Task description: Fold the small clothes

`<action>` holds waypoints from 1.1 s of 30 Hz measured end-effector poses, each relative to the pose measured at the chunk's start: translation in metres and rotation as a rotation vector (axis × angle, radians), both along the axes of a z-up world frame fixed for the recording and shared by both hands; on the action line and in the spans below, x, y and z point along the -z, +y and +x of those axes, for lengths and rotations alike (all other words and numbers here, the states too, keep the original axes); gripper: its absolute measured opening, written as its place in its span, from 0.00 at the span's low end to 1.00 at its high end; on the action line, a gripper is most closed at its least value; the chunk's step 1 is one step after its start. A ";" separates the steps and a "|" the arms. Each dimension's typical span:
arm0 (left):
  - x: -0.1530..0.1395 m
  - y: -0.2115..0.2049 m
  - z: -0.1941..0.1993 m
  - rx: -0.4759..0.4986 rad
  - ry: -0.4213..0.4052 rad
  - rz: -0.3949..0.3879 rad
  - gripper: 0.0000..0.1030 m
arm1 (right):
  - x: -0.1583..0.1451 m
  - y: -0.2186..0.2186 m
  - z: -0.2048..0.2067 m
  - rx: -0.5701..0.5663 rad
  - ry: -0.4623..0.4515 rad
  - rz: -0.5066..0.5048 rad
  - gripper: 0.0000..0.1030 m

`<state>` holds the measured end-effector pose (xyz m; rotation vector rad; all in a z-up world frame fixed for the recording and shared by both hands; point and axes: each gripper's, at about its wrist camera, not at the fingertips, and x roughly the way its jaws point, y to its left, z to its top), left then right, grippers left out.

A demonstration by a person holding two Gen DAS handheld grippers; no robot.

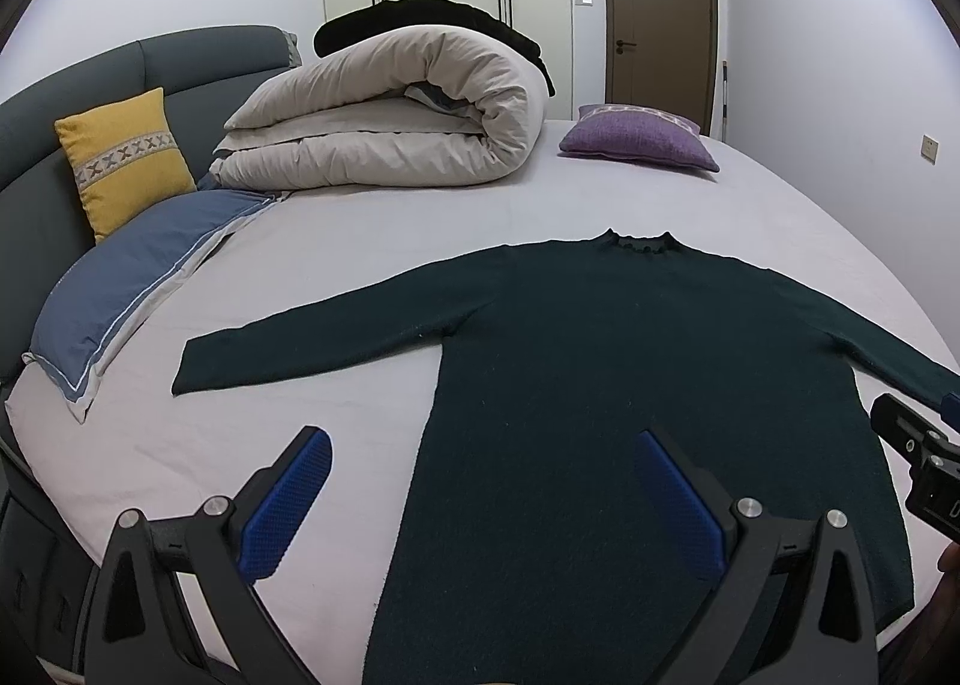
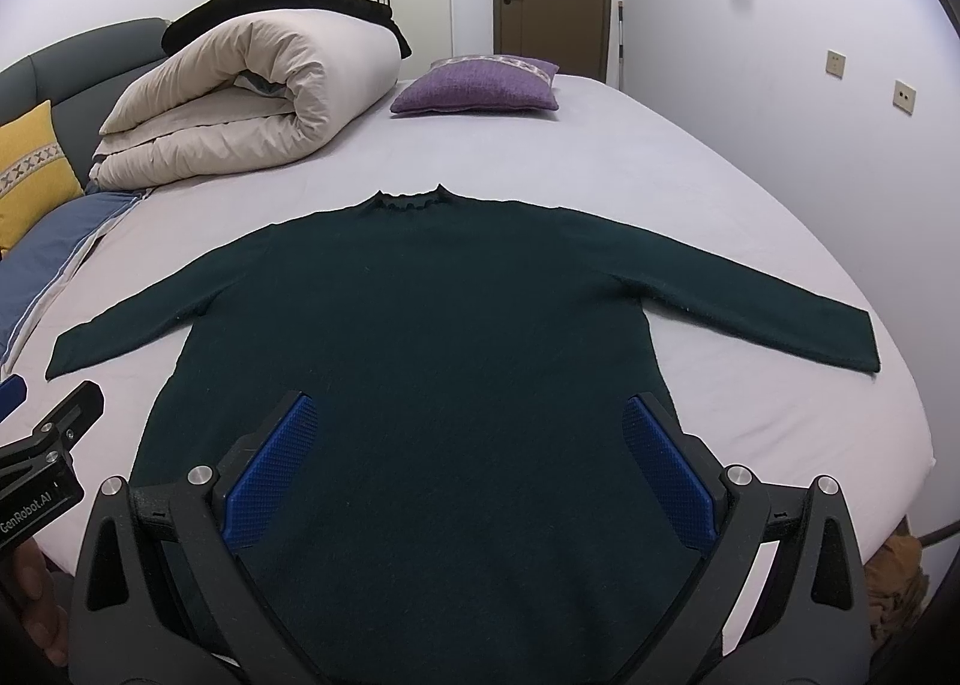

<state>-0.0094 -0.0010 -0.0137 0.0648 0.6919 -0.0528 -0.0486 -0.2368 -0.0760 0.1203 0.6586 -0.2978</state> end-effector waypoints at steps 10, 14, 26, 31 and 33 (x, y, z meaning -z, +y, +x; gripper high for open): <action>0.015 -0.001 0.009 -0.029 0.035 0.015 1.00 | 0.014 -0.101 -0.024 0.067 -0.087 0.220 1.00; 0.022 -0.006 0.018 -0.039 0.065 0.019 1.00 | 0.033 -0.210 -0.057 0.242 -0.163 0.377 1.00; 0.044 -0.037 0.055 0.094 0.264 -0.248 1.00 | 0.141 -0.459 -0.141 0.619 -0.367 0.847 0.92; 0.051 -0.056 0.066 0.166 0.323 -0.386 1.00 | 0.138 -0.493 -0.112 0.575 -0.357 0.788 0.84; 0.056 -0.066 0.070 0.185 0.370 -0.329 1.00 | 0.136 -0.513 -0.100 0.560 -0.345 0.787 0.79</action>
